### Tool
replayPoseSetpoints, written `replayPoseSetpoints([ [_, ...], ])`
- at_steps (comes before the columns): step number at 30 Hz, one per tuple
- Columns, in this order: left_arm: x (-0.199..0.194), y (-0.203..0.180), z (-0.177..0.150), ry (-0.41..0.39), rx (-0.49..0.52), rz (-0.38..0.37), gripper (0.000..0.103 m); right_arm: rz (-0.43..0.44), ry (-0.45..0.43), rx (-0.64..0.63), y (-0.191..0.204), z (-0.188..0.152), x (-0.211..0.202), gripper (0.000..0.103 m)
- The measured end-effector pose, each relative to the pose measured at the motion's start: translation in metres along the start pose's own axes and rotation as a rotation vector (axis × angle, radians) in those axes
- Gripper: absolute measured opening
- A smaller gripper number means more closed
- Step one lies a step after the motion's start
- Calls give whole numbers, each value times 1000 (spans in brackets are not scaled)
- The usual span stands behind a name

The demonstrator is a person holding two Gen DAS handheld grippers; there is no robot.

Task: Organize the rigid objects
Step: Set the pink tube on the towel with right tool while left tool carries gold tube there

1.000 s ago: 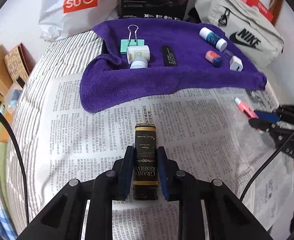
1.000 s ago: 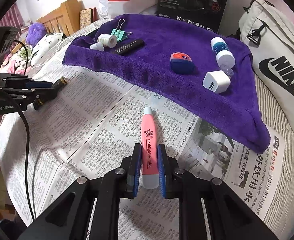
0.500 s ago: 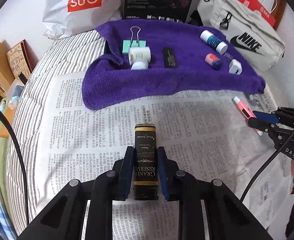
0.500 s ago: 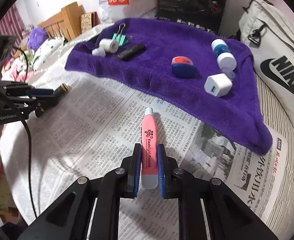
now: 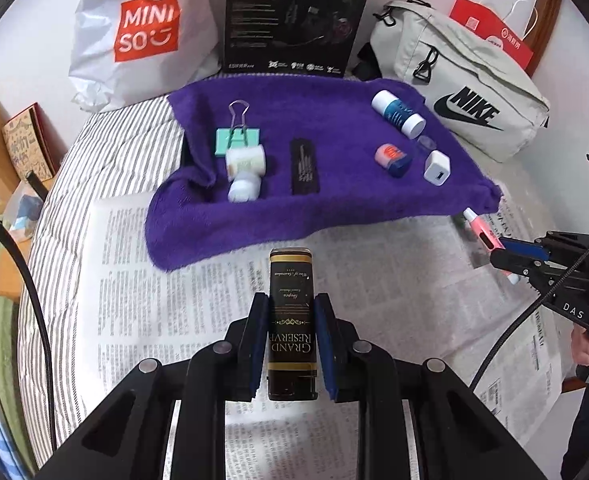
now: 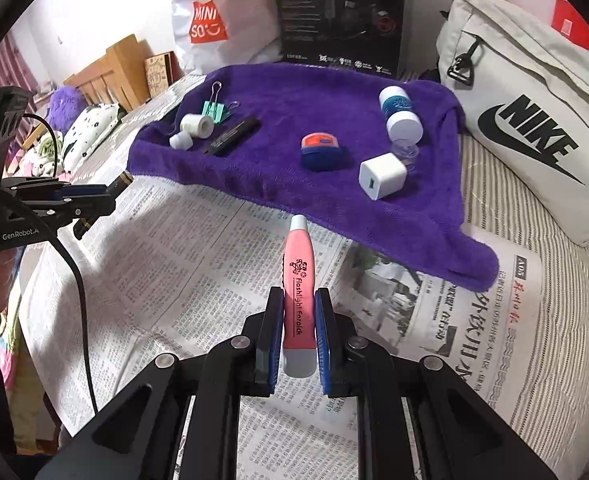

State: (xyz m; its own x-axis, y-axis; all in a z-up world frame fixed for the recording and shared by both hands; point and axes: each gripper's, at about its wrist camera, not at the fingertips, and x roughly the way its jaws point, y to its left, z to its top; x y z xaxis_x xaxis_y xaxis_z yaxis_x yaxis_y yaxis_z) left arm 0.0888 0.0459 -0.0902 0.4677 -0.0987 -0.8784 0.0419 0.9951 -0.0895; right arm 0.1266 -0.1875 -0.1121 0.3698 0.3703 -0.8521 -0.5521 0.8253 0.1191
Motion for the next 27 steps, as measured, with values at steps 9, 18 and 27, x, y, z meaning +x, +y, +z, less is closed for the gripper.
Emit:
replayPoseSetpoints([
  [9,-4,-9,30,-12,13,-39,22,-17,-46,39,-12,33,-19,15],
  [18,12,-12,70,-11,7,-48,22,-24,-56,73,-29,84,-11,15],
  [27,26,-6,94,-5,11,-63,22,-34,-27,77,-43,121,26,15],
])
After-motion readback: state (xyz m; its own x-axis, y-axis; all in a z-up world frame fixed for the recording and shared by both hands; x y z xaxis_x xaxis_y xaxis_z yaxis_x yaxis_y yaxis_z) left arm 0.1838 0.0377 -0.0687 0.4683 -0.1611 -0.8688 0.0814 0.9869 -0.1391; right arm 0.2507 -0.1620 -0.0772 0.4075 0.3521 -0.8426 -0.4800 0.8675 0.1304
